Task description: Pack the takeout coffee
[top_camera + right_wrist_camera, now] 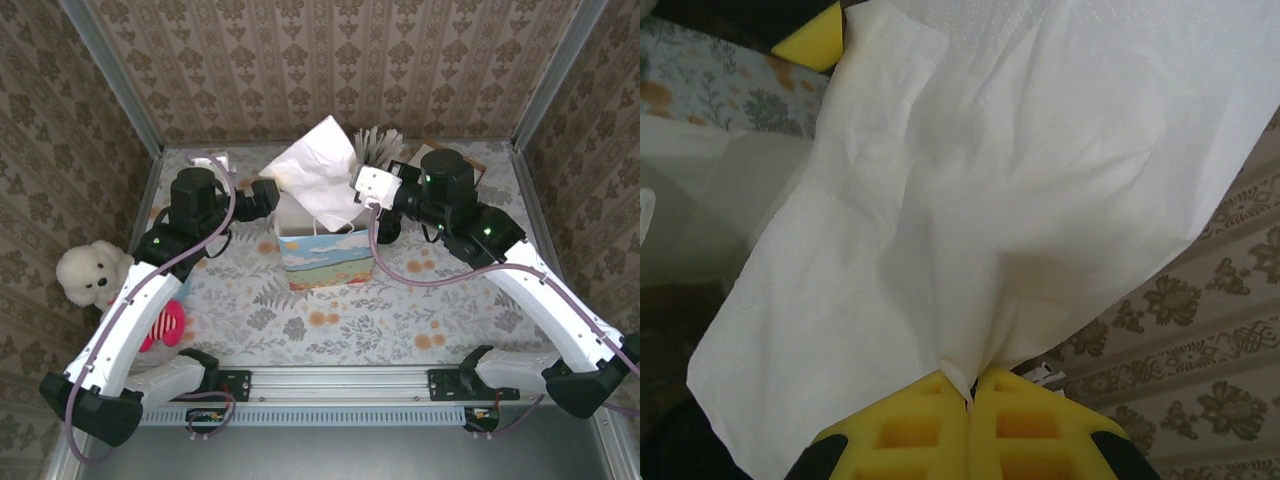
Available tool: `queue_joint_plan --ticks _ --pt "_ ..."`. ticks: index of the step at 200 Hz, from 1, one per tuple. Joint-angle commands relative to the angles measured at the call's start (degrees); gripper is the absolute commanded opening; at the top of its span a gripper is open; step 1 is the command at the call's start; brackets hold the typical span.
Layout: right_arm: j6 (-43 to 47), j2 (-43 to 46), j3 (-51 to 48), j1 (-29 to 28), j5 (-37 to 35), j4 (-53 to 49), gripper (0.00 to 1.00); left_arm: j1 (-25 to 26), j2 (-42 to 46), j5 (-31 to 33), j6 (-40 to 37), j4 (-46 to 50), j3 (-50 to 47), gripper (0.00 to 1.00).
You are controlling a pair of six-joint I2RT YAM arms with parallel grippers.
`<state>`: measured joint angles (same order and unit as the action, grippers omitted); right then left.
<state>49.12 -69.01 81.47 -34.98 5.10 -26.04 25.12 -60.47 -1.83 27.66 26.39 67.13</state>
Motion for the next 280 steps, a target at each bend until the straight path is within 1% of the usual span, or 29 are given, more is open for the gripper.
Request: queue_joint_plan --ticks 1,12,34,46,63,74,101,117,130,134,157,173,196,209,213,231,248,256,263,273,280 --pt "7.3 -0.7 3.8 -0.2 -0.3 -11.9 0.0 -1.2 1.1 2.5 1.4 1.7 -0.3 1.0" --pt "9.3 -0.9 4.0 -0.2 0.4 -14.6 0.0 -1.6 1.7 2.8 1.7 1.6 -0.8 1.0" --pt "12.6 -1.0 3.8 -0.2 -0.3 -16.3 0.0 -2.4 2.5 2.5 2.0 1.9 -1.7 1.0" --pt "14.3 -1.5 4.4 -0.3 0.5 -17.6 0.0 -2.8 2.7 2.1 2.1 2.2 -1.9 1.0" --pt "14.8 -2.8 6.6 -0.4 1.4 -20.0 0.0 -3.1 2.8 1.2 2.2 2.3 -2.0 1.0" --pt "14.1 -4.4 9.3 -0.7 1.3 -22.7 0.0 -3.1 2.7 -0.5 2.2 2.2 -2.0 1.0" --pt "12.0 -8.6 15.3 -2.0 0.5 -29.7 0.0 -3.1 2.7 -8.9 1.6 -0.5 -2.6 1.0" --pt "13.0 -10.1 15.8 -3.0 -0.9 -30.5 0.0 -3.1 2.9 -13.7 1.1 -2.7 -3.3 1.0" --pt "13.8 -10.3 16.1 -3.2 -1.1 -30.2 0.0 -3.1 3.4 -16.3 0.2 -4.1 -3.8 1.0" --pt "13.9 -11.8 16.4 -3.2 -1.0 -30.1 0.0 -3.1 3.6 -16.8 -0.2 -4.5 -4.1 1.0" --pt "14.2 -14.2 18.9 -3.6 0.3 -31.0 0.0 -3.2 5.8 -20.7 -5.1 -5.6 -4.3 1.0" --pt "15.0 -15.9 19.7 -4.7 -2.0 -30.8 0.0 -3.6 8.0 -24.0 -8.1 -7.7 -5.0 1.0" --pt "16.0 -19.0 23.3 -5.1 -2.6 -34.9 0.0 -3.7 9.5 -31.4 -14.1 -9.4 -5.6 1.0" --pt "16.6 -20.1 25.1 -5.1 -0.9 -37.1 0.0 -3.7 9.3 -34.6 -19.3 -8.5 -5.2 1.0" --pt "16.8 -20.2 25.3 -5.1 -0.2 -37.3 0.0 -3.7 9.1 -36.4 -20.7 -8.1 -5.1 1.0" --pt "17.6 -20.3 25.7 -5.1 3.2 -37.4 0.0 -3.9 7.4 -40.4 -27.3 -6.5 -3.8 1.0" --pt "18.1 -20.6 26.1 -5.1 5.5 -37.8 0.0 -3.9 4.9 -43.2 -34.1 -3.7 -1.6 0.96" --pt "18.1 -20.9 26.4 -5.1 5.6 -38.0 0.0 -4.0 3.6 -43.1 -37.9 -1.1 0.4 0.93" --pt "18.1 -21.2 26.8 -5.1 5.7 -38.4 0.0 -4.3 2.6 -42.4 -40.9 0.7 1.9 0.88" --pt "18.2 -21.2 27.1 -5.0 6.0 -39.1 0.0 -5.2 1.4 -42.2 -43.0 0.9 3.2 0.84" --pt "18.2 -21.0 27.2 -5.0 6.4 -39.2 0.0 -6.1 0.4 -43.8 -44.1 0.7 4.1 0.83"
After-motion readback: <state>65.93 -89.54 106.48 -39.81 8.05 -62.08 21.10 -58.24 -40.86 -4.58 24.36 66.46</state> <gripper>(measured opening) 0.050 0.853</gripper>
